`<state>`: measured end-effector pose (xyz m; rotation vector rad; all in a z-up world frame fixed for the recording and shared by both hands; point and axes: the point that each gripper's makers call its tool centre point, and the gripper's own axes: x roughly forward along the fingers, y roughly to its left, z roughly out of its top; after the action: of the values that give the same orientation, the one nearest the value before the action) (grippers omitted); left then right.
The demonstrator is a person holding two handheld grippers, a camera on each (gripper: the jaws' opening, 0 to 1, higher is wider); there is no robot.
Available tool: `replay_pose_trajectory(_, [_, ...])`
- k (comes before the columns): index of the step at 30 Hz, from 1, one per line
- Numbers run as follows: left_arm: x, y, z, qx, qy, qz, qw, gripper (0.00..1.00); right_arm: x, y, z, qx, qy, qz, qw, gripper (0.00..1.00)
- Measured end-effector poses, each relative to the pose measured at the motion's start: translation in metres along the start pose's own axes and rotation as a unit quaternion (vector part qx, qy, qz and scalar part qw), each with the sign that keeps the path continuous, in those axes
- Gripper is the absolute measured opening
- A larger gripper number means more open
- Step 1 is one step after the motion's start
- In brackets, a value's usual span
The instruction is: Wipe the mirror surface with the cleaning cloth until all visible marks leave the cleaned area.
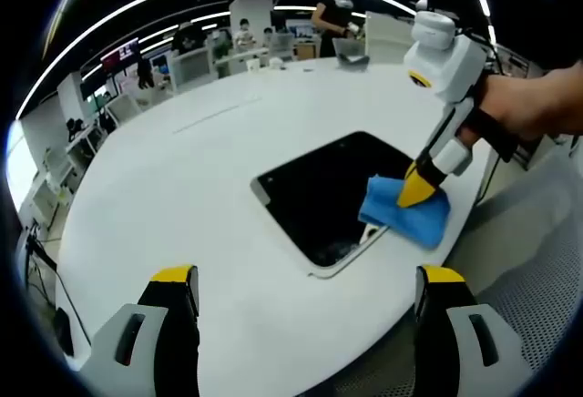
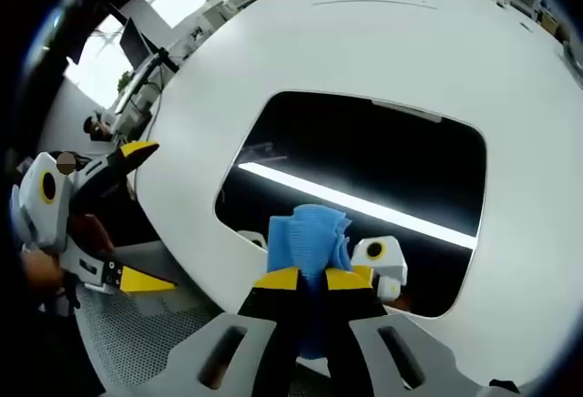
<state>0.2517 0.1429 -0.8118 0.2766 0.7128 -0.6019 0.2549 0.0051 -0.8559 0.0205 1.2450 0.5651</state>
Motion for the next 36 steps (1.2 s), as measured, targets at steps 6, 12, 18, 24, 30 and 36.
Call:
replay_pose_trajectory(6, [0.0, 0.0, 0.0, 0.0, 0.001, 0.0, 1.0, 0.99, 0.0, 0.0, 0.0, 0.002, 0.002, 0.0, 1.0, 0.03])
replay_pose_trajectory(12, [0.001, 0.0, -0.001, 0.001, 0.002, -0.001, 1.0, 0.99, 0.0, -0.001, 0.001, 0.005, 0.003, -0.001, 1.0, 0.03])
replay_pose_trajectory(18, [0.001, 0.0, -0.001, 0.001, 0.002, -0.001, 1.0, 0.99, 0.0, -0.002, 0.002, 0.009, 0.004, -0.004, 0.9999, 0.03])
replay_pose_trajectory(24, [0.001, 0.0, -0.001, 0.001, 0.002, -0.001, 1.0, 0.99, 0.001, -0.004, 0.006, 0.011, 0.004, -0.007, 0.9999, 0.03])
replay_pose_trajectory(30, [0.0, 0.0, -0.001, 0.0, 0.002, 0.0, 1.0, 0.99, 0.003, -0.008, 0.013, 0.013, 0.004, -0.01, 0.9999, 0.03])
replay_pose_trajectory(36, [0.0, 0.001, -0.001, -0.001, 0.002, 0.001, 1.0, 0.99, 0.005, -0.012, 0.021, 0.012, 0.004, -0.013, 0.9998, 0.03])
